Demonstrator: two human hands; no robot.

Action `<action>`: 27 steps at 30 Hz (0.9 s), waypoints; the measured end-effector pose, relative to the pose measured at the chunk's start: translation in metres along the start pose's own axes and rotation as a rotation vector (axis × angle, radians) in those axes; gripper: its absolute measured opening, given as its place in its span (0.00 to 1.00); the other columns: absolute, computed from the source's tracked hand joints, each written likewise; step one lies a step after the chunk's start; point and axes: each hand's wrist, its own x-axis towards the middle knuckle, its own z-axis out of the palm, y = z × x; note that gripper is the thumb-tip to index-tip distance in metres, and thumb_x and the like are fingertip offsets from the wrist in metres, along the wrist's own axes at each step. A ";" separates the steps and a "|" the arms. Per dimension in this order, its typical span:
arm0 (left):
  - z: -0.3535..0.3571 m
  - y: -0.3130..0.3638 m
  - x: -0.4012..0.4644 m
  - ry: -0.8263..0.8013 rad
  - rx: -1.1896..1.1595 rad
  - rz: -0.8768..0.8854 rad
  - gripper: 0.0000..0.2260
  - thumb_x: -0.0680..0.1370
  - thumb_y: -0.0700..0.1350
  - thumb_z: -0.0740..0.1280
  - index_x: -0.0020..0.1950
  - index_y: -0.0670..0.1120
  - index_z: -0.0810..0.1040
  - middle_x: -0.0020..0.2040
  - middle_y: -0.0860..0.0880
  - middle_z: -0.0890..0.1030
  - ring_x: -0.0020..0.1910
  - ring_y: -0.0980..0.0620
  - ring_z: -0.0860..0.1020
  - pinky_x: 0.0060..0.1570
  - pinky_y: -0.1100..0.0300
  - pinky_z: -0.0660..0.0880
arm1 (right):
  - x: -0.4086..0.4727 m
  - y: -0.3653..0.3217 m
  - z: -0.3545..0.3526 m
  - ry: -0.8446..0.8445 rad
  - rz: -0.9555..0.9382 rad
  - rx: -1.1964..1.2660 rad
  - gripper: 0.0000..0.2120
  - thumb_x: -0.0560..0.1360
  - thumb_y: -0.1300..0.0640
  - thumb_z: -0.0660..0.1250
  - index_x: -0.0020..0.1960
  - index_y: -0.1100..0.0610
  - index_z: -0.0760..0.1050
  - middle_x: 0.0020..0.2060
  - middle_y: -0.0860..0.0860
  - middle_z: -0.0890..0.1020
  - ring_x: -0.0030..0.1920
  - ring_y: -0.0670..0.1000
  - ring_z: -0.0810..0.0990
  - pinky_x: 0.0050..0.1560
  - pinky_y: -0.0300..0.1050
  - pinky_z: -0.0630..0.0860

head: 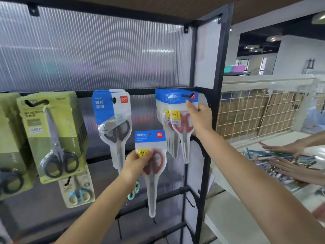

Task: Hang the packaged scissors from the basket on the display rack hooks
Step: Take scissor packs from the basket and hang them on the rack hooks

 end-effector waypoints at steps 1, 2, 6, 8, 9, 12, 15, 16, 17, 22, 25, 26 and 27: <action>-0.001 0.000 0.000 0.002 -0.001 -0.002 0.08 0.77 0.47 0.67 0.53 0.44 0.79 0.50 0.42 0.82 0.48 0.43 0.80 0.52 0.48 0.76 | 0.002 0.001 0.002 -0.011 -0.016 -0.025 0.16 0.76 0.50 0.67 0.47 0.64 0.77 0.43 0.56 0.82 0.46 0.55 0.81 0.49 0.49 0.76; -0.001 0.001 -0.001 0.002 0.003 -0.004 0.08 0.77 0.47 0.67 0.53 0.45 0.79 0.50 0.42 0.83 0.49 0.43 0.80 0.54 0.48 0.76 | 0.006 0.002 0.004 -0.020 -0.035 -0.054 0.17 0.76 0.49 0.67 0.46 0.66 0.77 0.42 0.56 0.82 0.46 0.56 0.81 0.50 0.50 0.77; -0.003 0.002 -0.004 -0.013 0.008 0.003 0.07 0.77 0.47 0.66 0.51 0.46 0.79 0.45 0.46 0.83 0.45 0.47 0.80 0.48 0.52 0.77 | 0.016 0.009 0.007 -0.064 -0.055 -0.149 0.24 0.74 0.44 0.66 0.49 0.67 0.76 0.45 0.61 0.82 0.47 0.58 0.82 0.51 0.54 0.79; -0.003 0.003 -0.007 -0.025 0.016 0.009 0.06 0.77 0.47 0.66 0.51 0.46 0.79 0.44 0.48 0.82 0.43 0.49 0.79 0.45 0.56 0.76 | 0.014 0.008 0.003 -0.052 -0.091 -0.198 0.21 0.75 0.46 0.66 0.51 0.65 0.76 0.44 0.55 0.82 0.46 0.53 0.81 0.43 0.33 0.76; -0.003 0.003 -0.008 -0.032 0.024 0.011 0.07 0.77 0.47 0.66 0.51 0.46 0.79 0.44 0.47 0.83 0.44 0.48 0.80 0.45 0.56 0.77 | 0.011 0.007 -0.001 -0.010 -0.128 -0.220 0.18 0.76 0.48 0.66 0.52 0.64 0.76 0.44 0.53 0.81 0.45 0.50 0.79 0.37 0.25 0.71; 0.000 0.004 -0.012 -0.068 0.056 0.026 0.09 0.77 0.47 0.67 0.53 0.43 0.79 0.47 0.43 0.83 0.45 0.45 0.80 0.45 0.53 0.78 | -0.006 0.002 -0.017 0.014 -0.237 -0.244 0.13 0.75 0.55 0.68 0.55 0.62 0.74 0.43 0.48 0.76 0.44 0.45 0.75 0.40 0.24 0.69; 0.010 0.005 -0.017 -0.123 0.076 0.056 0.07 0.77 0.44 0.67 0.50 0.42 0.78 0.43 0.43 0.81 0.40 0.46 0.77 0.34 0.63 0.76 | -0.024 -0.002 -0.034 -0.293 -0.203 -0.406 0.12 0.75 0.52 0.67 0.56 0.55 0.74 0.45 0.46 0.77 0.46 0.43 0.76 0.42 0.31 0.70; 0.015 0.006 -0.018 -0.142 0.081 0.068 0.05 0.77 0.44 0.67 0.49 0.42 0.78 0.41 0.44 0.80 0.39 0.47 0.76 0.31 0.65 0.75 | -0.030 -0.002 -0.040 -0.398 -0.170 -0.469 0.15 0.76 0.49 0.67 0.59 0.55 0.73 0.48 0.47 0.78 0.48 0.44 0.76 0.45 0.34 0.69; 0.020 0.006 -0.020 -0.159 0.081 0.076 0.04 0.77 0.43 0.67 0.47 0.43 0.78 0.40 0.45 0.80 0.38 0.47 0.75 0.30 0.66 0.74 | -0.033 -0.002 -0.045 -0.472 -0.140 -0.522 0.18 0.76 0.48 0.66 0.62 0.55 0.72 0.51 0.48 0.79 0.51 0.45 0.77 0.48 0.36 0.69; 0.044 0.004 -0.029 -0.246 0.077 0.101 0.03 0.77 0.43 0.67 0.45 0.46 0.78 0.34 0.54 0.80 0.28 0.61 0.76 0.29 0.68 0.72 | -0.046 -0.001 -0.060 -0.589 -0.043 -0.549 0.14 0.76 0.51 0.66 0.59 0.55 0.74 0.50 0.49 0.79 0.52 0.47 0.77 0.52 0.42 0.75; 0.052 0.003 -0.031 -0.286 0.054 0.100 0.03 0.77 0.44 0.67 0.48 0.45 0.78 0.32 0.57 0.80 0.28 0.65 0.76 0.29 0.69 0.72 | -0.050 -0.001 -0.068 -0.573 -0.038 -0.487 0.03 0.76 0.58 0.67 0.48 0.57 0.76 0.43 0.50 0.81 0.45 0.47 0.79 0.42 0.39 0.79; 0.054 0.003 -0.031 -0.293 0.046 0.100 0.04 0.77 0.44 0.67 0.48 0.44 0.78 0.33 0.56 0.80 0.29 0.65 0.76 0.30 0.69 0.72 | -0.052 -0.004 -0.070 -0.560 -0.056 -0.487 0.02 0.76 0.59 0.67 0.47 0.57 0.76 0.41 0.50 0.81 0.43 0.46 0.79 0.40 0.37 0.79; 0.056 0.005 -0.032 -0.294 0.034 0.098 0.04 0.77 0.44 0.66 0.49 0.44 0.78 0.34 0.55 0.80 0.29 0.65 0.76 0.30 0.70 0.72 | -0.052 -0.008 -0.073 -0.547 -0.084 -0.502 0.01 0.76 0.59 0.67 0.46 0.57 0.76 0.39 0.48 0.80 0.42 0.46 0.79 0.40 0.37 0.79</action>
